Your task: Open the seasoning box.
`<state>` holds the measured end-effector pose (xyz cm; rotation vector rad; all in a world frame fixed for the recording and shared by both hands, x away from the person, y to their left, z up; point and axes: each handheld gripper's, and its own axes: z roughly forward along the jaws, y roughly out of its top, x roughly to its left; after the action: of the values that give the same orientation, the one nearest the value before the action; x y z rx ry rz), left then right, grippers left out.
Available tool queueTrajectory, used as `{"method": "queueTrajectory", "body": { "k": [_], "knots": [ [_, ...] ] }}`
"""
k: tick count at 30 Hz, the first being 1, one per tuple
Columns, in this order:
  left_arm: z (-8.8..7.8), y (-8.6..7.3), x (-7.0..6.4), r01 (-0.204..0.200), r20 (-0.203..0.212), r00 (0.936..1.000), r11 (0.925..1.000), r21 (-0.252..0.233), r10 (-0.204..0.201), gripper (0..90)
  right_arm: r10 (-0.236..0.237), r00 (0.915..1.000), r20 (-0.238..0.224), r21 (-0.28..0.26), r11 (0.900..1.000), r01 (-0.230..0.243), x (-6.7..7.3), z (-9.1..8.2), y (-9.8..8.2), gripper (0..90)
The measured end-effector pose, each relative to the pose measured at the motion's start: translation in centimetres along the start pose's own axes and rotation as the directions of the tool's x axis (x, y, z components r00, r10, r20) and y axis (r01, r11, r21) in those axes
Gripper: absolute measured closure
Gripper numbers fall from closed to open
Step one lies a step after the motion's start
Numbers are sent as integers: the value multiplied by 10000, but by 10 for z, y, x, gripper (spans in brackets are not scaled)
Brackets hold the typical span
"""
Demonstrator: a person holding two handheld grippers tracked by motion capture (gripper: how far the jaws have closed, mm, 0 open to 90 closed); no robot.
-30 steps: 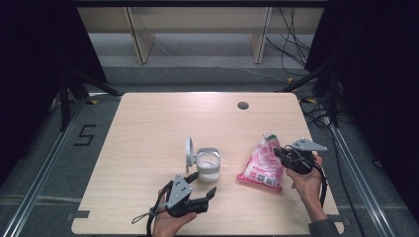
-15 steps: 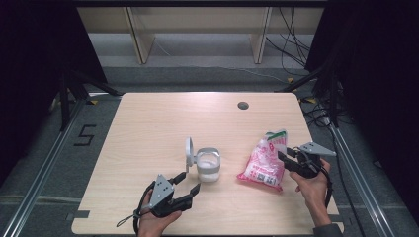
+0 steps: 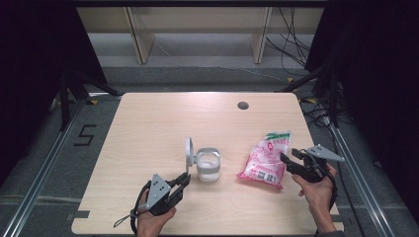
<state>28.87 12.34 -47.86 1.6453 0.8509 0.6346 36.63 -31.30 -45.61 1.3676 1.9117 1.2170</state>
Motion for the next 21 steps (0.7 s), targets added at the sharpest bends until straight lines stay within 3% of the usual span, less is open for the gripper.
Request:
{"method": "queueTrajectory", "body": {
  "k": [1, 4, 5, 6, 7, 8, 9, 10, 12, 14, 16, 17, 20, 21],
  "knots": [
    [0, 0, 1, 89, -114, 9999, 10000, -24, -89, 853, 129, 9999, 66, -110, 9999, -129, 3, -1, -1, 460],
    [1, 3, 5, -4, -199, 9998, 10000, -15, 3, 872, -271, 9995, -149, -146, 9995, 269, 6, -2, -1, 447],
    [1, 4, 6, 5, -225, 9997, 10000, -41, -6, 875, 26, 9998, -182, -176, 9998, -29, 11, -2, -2, 437],
    [1, 4, 6, 9, -261, 9997, 10000, -1, -9, 875, -395, 9987, -333, -363, 9986, 383, 9, 0, -3, 432],
    [2, 4, 7, 60, -282, 9996, 10000, 16, -60, 880, -313, 9986, -417, -267, 9992, 302, 11, 0, -4, 427],
    [3, 4, 8, -4, -311, 9995, 10000, 32, 5, 880, 175, 9980, -603, -232, 9996, -189, 17, 0, -5, 421],
    [3, 4, 9, -29, -333, 9994, 9999, 102, 33, 881, 70, 9985, -544, 26, 10000, -69, 19, 0, -6, 417],
    [5, 5, 11, -112, -331, 9994, 9999, 116, 116, 886, 42, 9975, -709, -38, 10000, -45, 20, 0, -6, 413],
    [5, 6, 13, -142, -431, 9990, 9997, 190, 150, 890, -308, 9978, -581, -61, 9995, 304, 23, 3, -8, 409],
    [6, 8, 15, -194, -497, 9986, 9996, 203, 204, 891, -490, 9946, -915, -76, 9988, 485, 24, 3, -8, 409],
    [7, 9, 18, -272, -517, 9983, 9994, 216, 283, 892, -363, 9949, -938, -167, 9993, 349, 29, 3, -8, 409],
    [7, 10, 18, -345, -538, 9979, 9991, 235, 357, 893, -156, 9956, -929, 52, 9999, 162, 33, 1, -8, 409],
    [8, 11, 21, -318, -504, 9982, 9993, 181, 327, 893, -276, 9942, -1036, -6, 9996, 277, 34, 2, -9, 409],
    [8, 11, 22, -354, -453, 9983, 9993, 118, 359, 892, -691, 9923, -1030, 65, 9975, 701, 31, 1, -9, 409]
  ]
}}
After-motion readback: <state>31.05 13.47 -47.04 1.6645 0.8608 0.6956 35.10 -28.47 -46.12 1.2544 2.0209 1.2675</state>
